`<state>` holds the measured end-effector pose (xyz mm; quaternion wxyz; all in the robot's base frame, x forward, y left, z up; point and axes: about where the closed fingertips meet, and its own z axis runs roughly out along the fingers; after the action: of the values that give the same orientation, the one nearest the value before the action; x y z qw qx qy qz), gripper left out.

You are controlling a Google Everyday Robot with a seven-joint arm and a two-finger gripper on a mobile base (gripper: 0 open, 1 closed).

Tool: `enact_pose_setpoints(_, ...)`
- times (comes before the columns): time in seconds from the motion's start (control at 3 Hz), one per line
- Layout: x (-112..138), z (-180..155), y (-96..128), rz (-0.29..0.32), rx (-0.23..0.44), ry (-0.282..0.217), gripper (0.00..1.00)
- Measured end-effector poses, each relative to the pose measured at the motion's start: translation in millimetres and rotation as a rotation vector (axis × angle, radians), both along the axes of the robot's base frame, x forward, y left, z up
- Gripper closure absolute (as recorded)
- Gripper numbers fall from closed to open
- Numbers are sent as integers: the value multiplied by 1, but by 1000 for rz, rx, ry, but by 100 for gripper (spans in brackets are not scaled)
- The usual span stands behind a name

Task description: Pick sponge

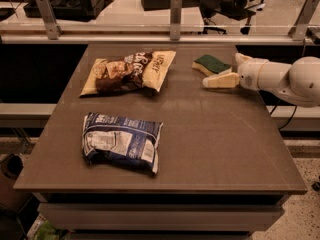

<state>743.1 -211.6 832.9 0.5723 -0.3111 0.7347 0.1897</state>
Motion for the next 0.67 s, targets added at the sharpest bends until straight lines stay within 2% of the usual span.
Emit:
enact_pose_setpoints(0.33,8,6,-4,-9,-1,-15,16)
enact_pose_setpoints(0.67,9,6,-2,-5,0,-14,39)
